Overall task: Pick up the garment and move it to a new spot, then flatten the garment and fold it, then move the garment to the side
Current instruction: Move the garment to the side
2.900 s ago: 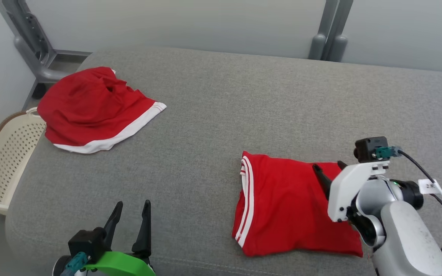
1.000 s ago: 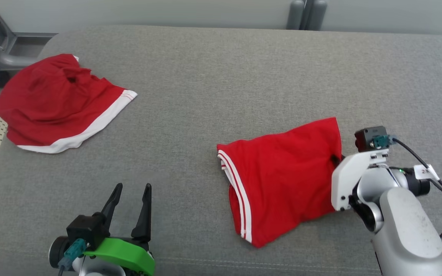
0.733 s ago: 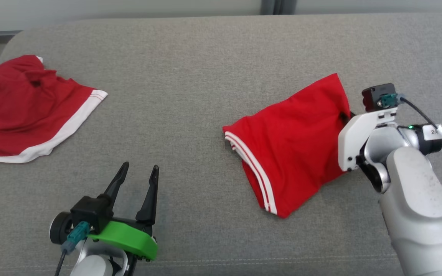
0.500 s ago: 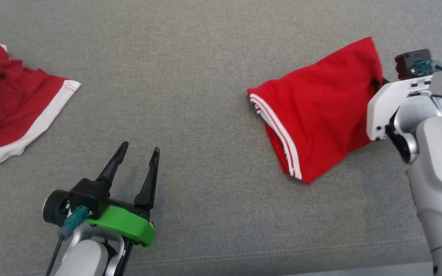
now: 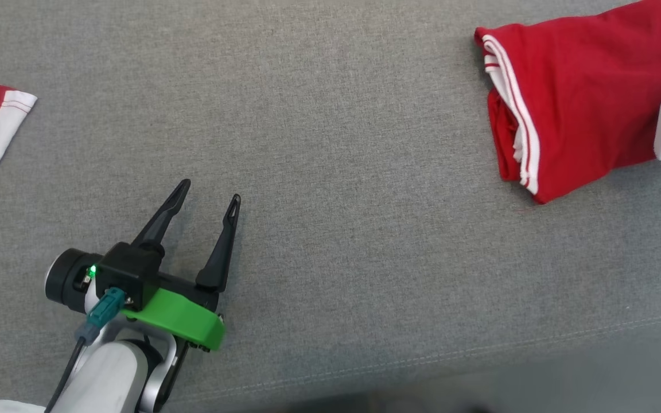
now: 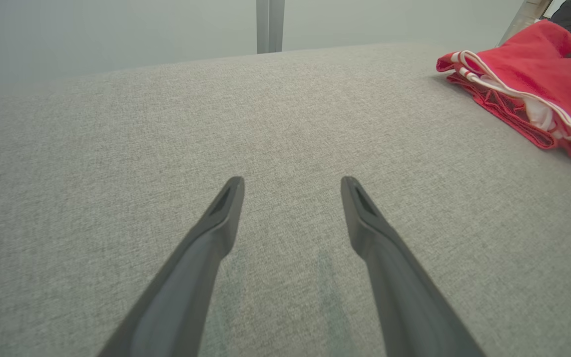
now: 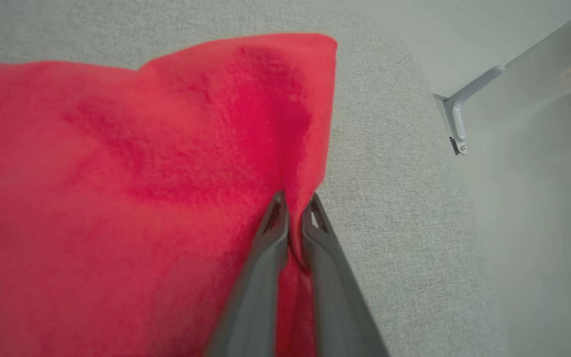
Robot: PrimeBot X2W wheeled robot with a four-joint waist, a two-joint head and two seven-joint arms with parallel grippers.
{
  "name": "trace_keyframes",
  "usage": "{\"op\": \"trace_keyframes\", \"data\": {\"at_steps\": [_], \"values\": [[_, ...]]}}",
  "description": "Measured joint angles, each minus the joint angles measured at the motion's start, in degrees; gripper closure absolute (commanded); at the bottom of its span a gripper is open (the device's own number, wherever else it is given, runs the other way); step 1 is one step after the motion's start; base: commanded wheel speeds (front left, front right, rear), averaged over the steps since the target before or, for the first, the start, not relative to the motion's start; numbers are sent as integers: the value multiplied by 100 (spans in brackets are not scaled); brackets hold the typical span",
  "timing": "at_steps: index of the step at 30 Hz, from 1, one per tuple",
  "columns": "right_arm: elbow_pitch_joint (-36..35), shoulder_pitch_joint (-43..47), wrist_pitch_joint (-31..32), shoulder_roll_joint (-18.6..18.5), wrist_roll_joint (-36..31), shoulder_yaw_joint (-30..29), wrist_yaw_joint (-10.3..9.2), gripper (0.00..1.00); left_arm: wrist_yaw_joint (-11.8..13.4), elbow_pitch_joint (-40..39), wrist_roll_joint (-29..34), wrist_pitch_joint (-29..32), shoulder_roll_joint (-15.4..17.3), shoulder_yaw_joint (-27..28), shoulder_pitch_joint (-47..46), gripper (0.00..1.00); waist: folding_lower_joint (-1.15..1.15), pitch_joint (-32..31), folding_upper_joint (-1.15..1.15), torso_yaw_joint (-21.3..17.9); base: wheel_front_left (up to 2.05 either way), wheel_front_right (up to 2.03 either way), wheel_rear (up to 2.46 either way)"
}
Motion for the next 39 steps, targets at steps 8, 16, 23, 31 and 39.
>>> {"op": "trace_keyframes", "data": {"at_steps": [8,16,23,31,39], "values": [[237,-202,-212,-549,86,-188,0,100,10,-355,105,180,116,-63,-170,0,0,217,0,52,0,0,0],[564,-282,-553,-1165,-11,-285,0,100,49,-704,147,353,220,-125,-172,0,0,332,0,244,0,0,0],[733,-485,-791,-1293,-269,-358,0,0,126,-945,180,478,372,-100,-84,0,-1,527,0,272,0,0,0],[755,-516,-1321,-947,-543,-318,0,0,148,-925,244,397,380,-155,-103,0,0,473,0,226,0,0,0],[613,-168,-1926,-459,-655,-554,0,0,346,-648,341,-19,253,-104,-102,0,0,105,0,185,0,0,0]]}}
